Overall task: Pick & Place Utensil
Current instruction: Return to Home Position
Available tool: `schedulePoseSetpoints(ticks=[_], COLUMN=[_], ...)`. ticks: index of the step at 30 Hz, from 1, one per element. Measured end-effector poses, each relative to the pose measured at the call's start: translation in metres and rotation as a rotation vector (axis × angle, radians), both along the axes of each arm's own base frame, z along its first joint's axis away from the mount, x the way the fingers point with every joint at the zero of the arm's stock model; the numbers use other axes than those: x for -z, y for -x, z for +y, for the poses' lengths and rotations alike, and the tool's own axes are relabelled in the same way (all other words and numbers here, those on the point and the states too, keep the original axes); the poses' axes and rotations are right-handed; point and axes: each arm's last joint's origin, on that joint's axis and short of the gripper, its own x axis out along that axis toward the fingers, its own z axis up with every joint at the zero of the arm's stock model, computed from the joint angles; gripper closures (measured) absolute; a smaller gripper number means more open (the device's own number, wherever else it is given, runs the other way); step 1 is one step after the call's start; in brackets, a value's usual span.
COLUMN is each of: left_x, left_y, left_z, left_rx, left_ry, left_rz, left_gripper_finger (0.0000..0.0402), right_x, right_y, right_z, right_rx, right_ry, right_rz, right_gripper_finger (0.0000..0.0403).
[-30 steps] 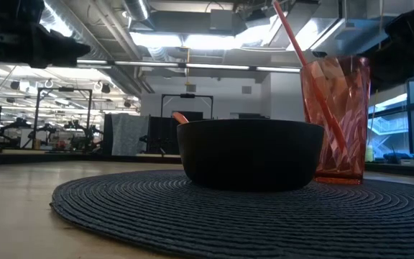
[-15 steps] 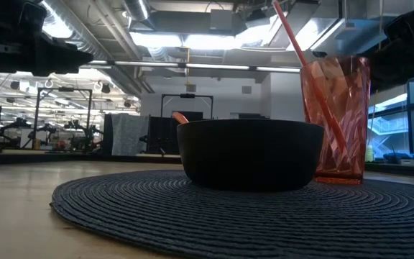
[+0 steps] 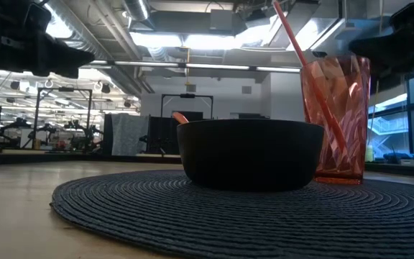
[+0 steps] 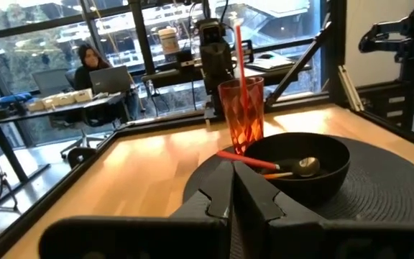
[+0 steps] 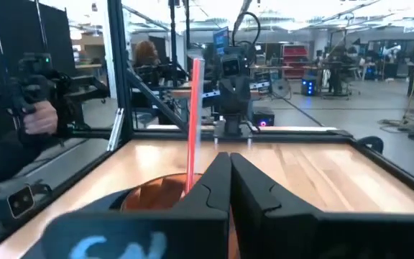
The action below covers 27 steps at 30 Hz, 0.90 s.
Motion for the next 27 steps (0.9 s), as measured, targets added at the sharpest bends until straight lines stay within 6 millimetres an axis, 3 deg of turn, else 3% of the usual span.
schedulePoseSetpoints(ticks=[13, 27], left_x=[0.003, 0.006], left_y=[-0.001, -0.002], left_z=[0.009, 0.012], left_rx=[-0.113, -0.140], left_ry=[0.029, 0.021], left_rz=[0.035, 0.069], left_gripper_finger=[0.0398, 0.0398], right_x=[0.008, 0.007], right_y=[-0.001, -0.001], right_z=[-0.003, -0.003], right_rx=[0.107, 0.110], right_ry=[0.006, 0.009], right_rz=[0.078, 0.074], right_gripper_finger=[0.0400, 0.0400])
